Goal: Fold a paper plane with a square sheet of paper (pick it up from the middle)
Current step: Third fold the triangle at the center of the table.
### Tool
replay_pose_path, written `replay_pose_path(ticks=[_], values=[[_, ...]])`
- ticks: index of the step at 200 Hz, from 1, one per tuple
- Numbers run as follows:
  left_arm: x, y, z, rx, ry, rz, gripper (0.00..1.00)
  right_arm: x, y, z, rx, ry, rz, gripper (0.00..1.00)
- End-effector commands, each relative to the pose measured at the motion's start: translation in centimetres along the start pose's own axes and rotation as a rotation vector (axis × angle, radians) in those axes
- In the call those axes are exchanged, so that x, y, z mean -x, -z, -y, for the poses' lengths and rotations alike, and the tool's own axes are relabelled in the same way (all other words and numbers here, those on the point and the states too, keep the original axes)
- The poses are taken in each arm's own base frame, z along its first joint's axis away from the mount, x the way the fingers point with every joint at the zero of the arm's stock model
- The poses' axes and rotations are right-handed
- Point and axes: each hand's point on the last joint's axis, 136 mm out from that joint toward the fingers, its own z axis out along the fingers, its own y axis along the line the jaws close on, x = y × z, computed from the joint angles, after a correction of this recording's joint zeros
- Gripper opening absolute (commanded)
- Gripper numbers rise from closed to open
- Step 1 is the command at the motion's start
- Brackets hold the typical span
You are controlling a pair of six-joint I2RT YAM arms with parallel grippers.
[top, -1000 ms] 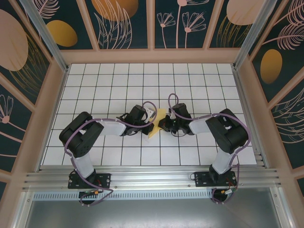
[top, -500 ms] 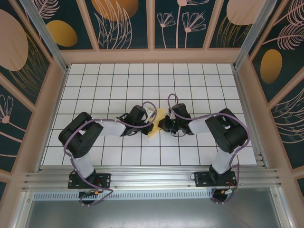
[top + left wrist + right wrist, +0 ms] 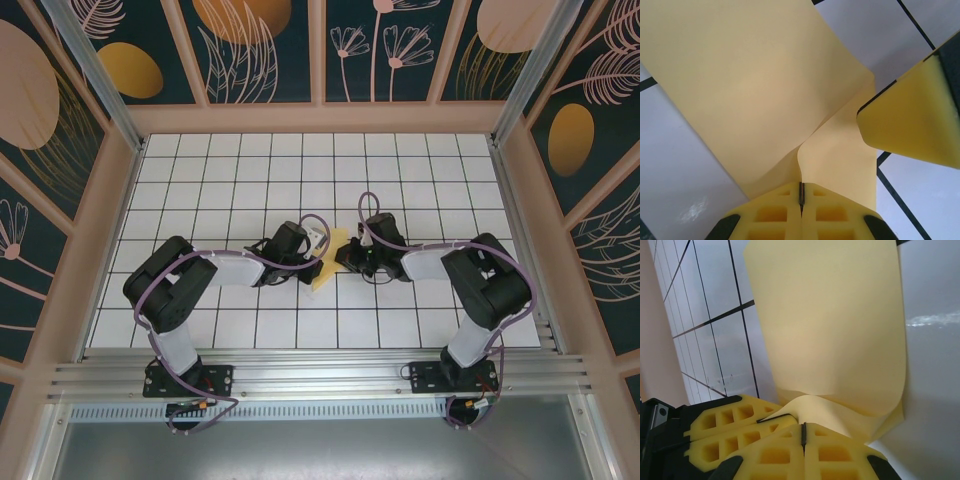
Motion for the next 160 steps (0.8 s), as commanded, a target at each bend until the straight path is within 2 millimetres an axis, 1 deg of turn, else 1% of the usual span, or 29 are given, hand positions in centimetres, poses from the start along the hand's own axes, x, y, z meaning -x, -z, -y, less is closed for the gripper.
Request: replay_pose_path(ticks=[1, 22, 43, 66, 81, 112, 113, 116, 126, 141, 160], values=[[-2.5, -0.3, -1.6, 0.056, 0.009, -0.091, 0.08, 0.4, 0.0, 0.2, -0.021, 0.016, 0.011, 0.06], [-2.7, -0.3, -1.6, 0.057, 0.005, -0.097, 0.08, 0.4, -0.4, 1.3, -0.057, 0.014, 0.013, 0.06], [-2.7, -0.3, -1.7, 0.062, -0.001, -0.101, 0.07, 0.2, -0.9, 3.1, -0.126, -0.005, 0.002, 0.06], [-2.7, -0.4, -1.9, 0.071, -0.004, -0.107, 0.07, -0.1, -0.9, 4.7, -0.191, -0.023, -0.004, 0.06], [-2.8, -0.4, -1.8, 0.069, -0.003, -0.107, 0.07, 0.1, -0.7, 4.2, -0.185, -0.013, 0.002, 0.06], [-2.9, -0.4, -1.8, 0.065, -0.001, -0.110, 0.07, 1.0, 0.1, 0.8, -0.094, 0.026, 0.021, 0.06], [-2.9, -0.4, -1.8, 0.066, 0.000, -0.111, 0.07, 1.4, 0.3, 1.0, -0.092, 0.018, 0.031, 0.06], [-2.9, -0.4, -1.8, 0.066, -0.001, -0.111, 0.07, 2.0, 0.6, 1.0, -0.084, 0.011, 0.044, 0.06], [-3.0, -0.4, -1.7, 0.064, -0.003, -0.112, 0.07, 2.3, 0.8, 0.8, -0.064, 0.002, 0.051, 0.07], [-3.0, -0.4, -1.8, 0.064, -0.002, -0.112, 0.07, 2.6, 0.7, 1.1, -0.051, -0.013, 0.052, 0.07], [-2.9, -0.5, -1.7, 0.059, -0.002, -0.111, 0.08, 2.4, 0.2, 2.2, -0.073, -0.030, 0.044, 0.06]])
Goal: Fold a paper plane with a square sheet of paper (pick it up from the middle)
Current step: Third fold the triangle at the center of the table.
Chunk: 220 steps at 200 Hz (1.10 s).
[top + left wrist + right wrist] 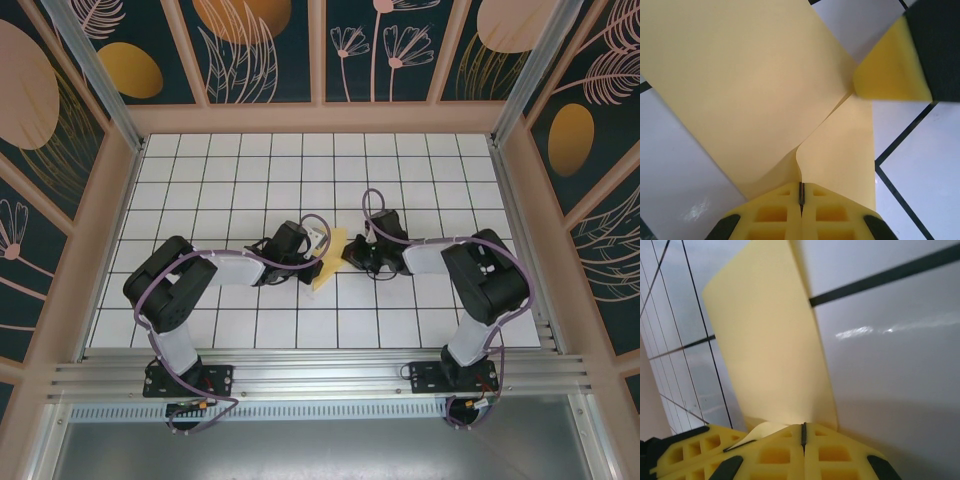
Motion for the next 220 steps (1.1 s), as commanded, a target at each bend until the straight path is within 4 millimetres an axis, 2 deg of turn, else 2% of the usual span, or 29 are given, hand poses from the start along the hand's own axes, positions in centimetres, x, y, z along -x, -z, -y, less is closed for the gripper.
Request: replay_pose_path(ticks=[1, 37, 51, 68, 77, 112, 140, 191, 220], values=[[-2.9, -0.5, -1.6, 0.057, 0.011, -0.107, 0.08, 0.3, -0.1, -0.1, 0.017, -0.001, 0.003, 0.06], [-2.9, -0.4, -1.6, 0.056, 0.008, -0.106, 0.07, -0.6, -1.0, 2.3, -0.053, -0.038, -0.019, 0.06], [-2.9, -0.4, -1.6, 0.058, 0.008, -0.106, 0.08, -0.4, -0.9, 3.5, -0.120, -0.051, -0.004, 0.06], [-3.0, -0.5, -1.7, 0.056, 0.011, -0.109, 0.08, 0.0, -0.5, 3.8, -0.174, -0.048, 0.009, 0.06], [-3.0, -0.5, -1.6, 0.055, 0.011, -0.109, 0.07, 0.3, -0.3, 3.3, -0.170, -0.034, 0.015, 0.06], [-3.0, -0.5, -1.7, 0.058, 0.009, -0.110, 0.08, 1.2, 1.6, -1.7, -0.008, 0.036, 0.057, 0.06], [-2.9, -0.5, -1.6, 0.054, 0.010, -0.108, 0.08, 0.4, 1.7, -4.6, 0.098, 0.084, 0.026, 0.07], [-2.6, -0.6, -1.5, 0.053, 0.007, -0.107, 0.08, -1.4, -0.9, -3.9, 0.065, 0.086, -0.050, 0.06], [-2.7, -0.6, -1.6, 0.054, 0.004, -0.109, 0.08, -1.7, -1.9, -1.8, -0.004, 0.071, -0.065, 0.06]])
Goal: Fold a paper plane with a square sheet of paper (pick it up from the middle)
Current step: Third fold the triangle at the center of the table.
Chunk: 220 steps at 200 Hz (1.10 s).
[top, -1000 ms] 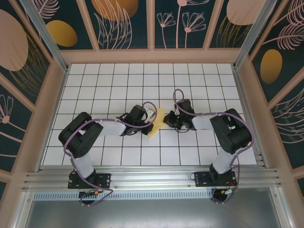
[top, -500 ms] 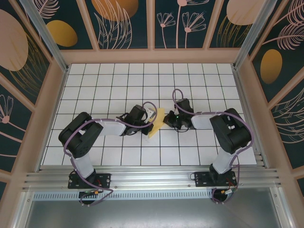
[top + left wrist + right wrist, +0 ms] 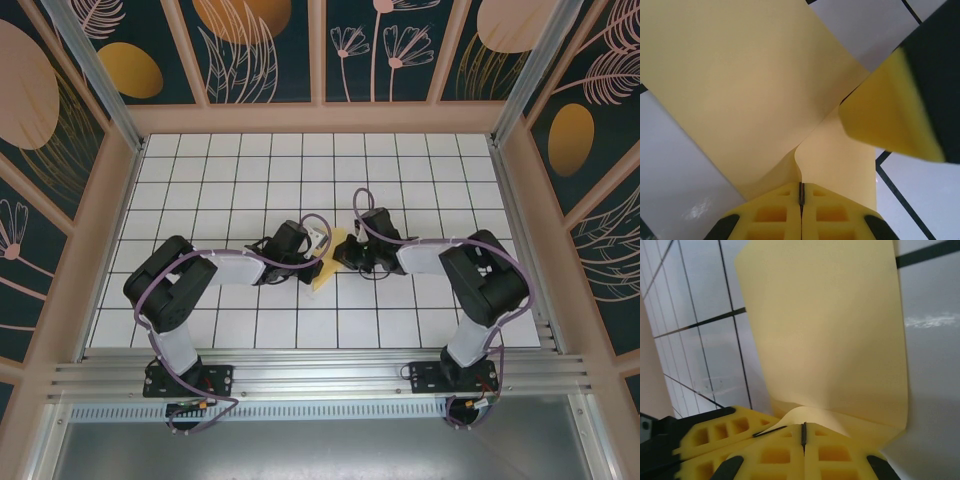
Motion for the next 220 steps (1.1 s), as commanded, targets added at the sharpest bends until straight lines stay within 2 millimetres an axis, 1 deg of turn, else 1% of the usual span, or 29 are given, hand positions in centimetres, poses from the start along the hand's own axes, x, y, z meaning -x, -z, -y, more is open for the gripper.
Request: replay_pose_path(ticks=[1, 23, 41, 57, 70, 86, 99, 105, 108, 115, 133, 140, 159, 177, 189, 199, 220], values=[[-2.7, -0.7, -1.5, 0.051, 0.010, -0.099, 0.08, 0.2, -1.0, 0.6, -0.030, 0.010, -0.011, 0.06], [-2.4, -0.6, -1.4, 0.050, 0.011, -0.097, 0.09, -0.3, -1.5, 2.7, -0.108, -0.007, -0.021, 0.05], [-2.1, -0.4, -1.4, 0.053, 0.009, -0.087, 0.12, -0.7, -1.5, 4.0, -0.167, -0.013, -0.022, 0.05], [-1.5, -0.1, -1.4, 0.064, 0.014, -0.077, 0.18, -1.0, -1.4, 4.6, -0.193, -0.017, -0.024, 0.05], [-0.8, 0.3, -1.2, 0.060, 0.018, -0.062, 0.20, -1.2, -1.4, 5.1, -0.207, -0.020, -0.028, 0.05], [0.6, 1.2, -1.1, 0.079, 0.037, -0.020, 0.24, -1.3, -1.4, 5.3, -0.219, -0.020, -0.028, 0.05], [1.8, 2.2, -1.1, 0.098, 0.052, 0.012, 0.31, -1.5, -1.4, 5.6, -0.227, -0.022, -0.031, 0.05], [2.0, 2.3, -1.2, 0.108, 0.062, 0.015, 0.31, -1.5, -1.4, 5.7, -0.229, -0.025, -0.032, 0.05], [2.8, 3.1, -1.0, 0.107, 0.061, 0.039, 0.31, -1.5, -1.5, 5.7, -0.228, -0.025, -0.032, 0.05], [3.5, 3.7, -0.9, 0.117, 0.069, 0.057, 0.31, -1.6, -1.5, 5.7, -0.227, -0.024, -0.035, 0.05], [4.8, 5.1, -0.9, 0.140, 0.108, 0.097, 0.36, -1.6, -1.6, 5.6, -0.225, -0.025, -0.035, 0.05], [5.2, 5.5, -0.5, 0.121, 0.120, 0.108, 0.35, -1.6, -1.7, 5.6, -0.223, -0.025, -0.034, 0.05], [6.1, 6.6, 1.7, 0.006, 0.162, 0.140, 0.32, -1.6, -1.8, 5.5, -0.224, -0.028, -0.033, 0.05], [6.4, 7.1, 4.5, -0.156, 0.206, 0.135, 0.27, -1.7, -1.8, 5.6, -0.223, -0.035, -0.031, 0.05], [6.1, 7.2, 6.1, -0.263, 0.254, 0.121, 0.24, -1.7, -1.8, 5.8, -0.227, -0.042, -0.030, 0.05], [5.6, 7.1, 7.0, -0.327, 0.296, 0.103, 0.23, -1.8, -1.9, 5.8, -0.226, -0.045, -0.032, 0.05], [4.2, 6.3, 7.8, -0.407, 0.372, 0.062, 0.24, -1.8, -2.0, 5.9, -0.222, -0.050, -0.032, 0.05]])
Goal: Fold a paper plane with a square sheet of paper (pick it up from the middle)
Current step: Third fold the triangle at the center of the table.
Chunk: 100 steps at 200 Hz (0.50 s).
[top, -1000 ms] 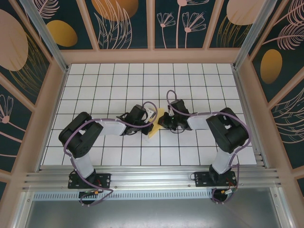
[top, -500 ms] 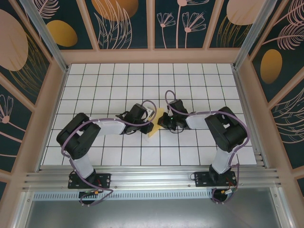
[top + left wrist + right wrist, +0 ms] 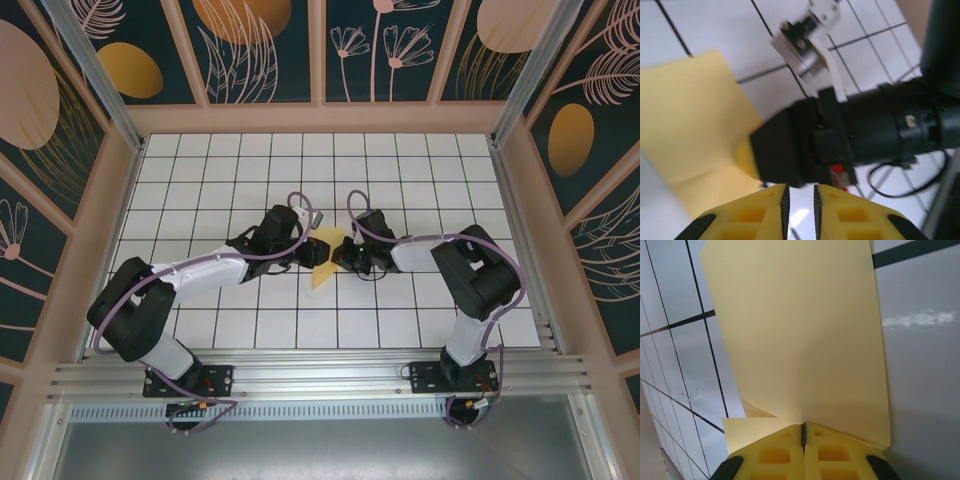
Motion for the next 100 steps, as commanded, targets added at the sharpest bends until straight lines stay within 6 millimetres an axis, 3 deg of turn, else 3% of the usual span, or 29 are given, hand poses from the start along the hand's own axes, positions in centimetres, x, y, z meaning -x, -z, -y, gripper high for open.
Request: replay_pose_path(ticks=[1, 59, 100], values=[[-2.0, -0.6, 1.8, -0.165, 0.143, -0.069, 0.24, -1.8, -1.2, 4.6, -0.158, -0.061, -0.030, 0.05], [-4.9, -3.5, -0.9, -0.113, 0.216, -0.179, 0.24, -1.8, -1.4, 4.6, -0.158, -0.066, -0.032, 0.05], [-6.3, -4.2, -2.6, -0.043, 0.218, -0.227, 0.24, -1.9, -1.5, 4.7, -0.165, -0.069, -0.034, 0.05]])
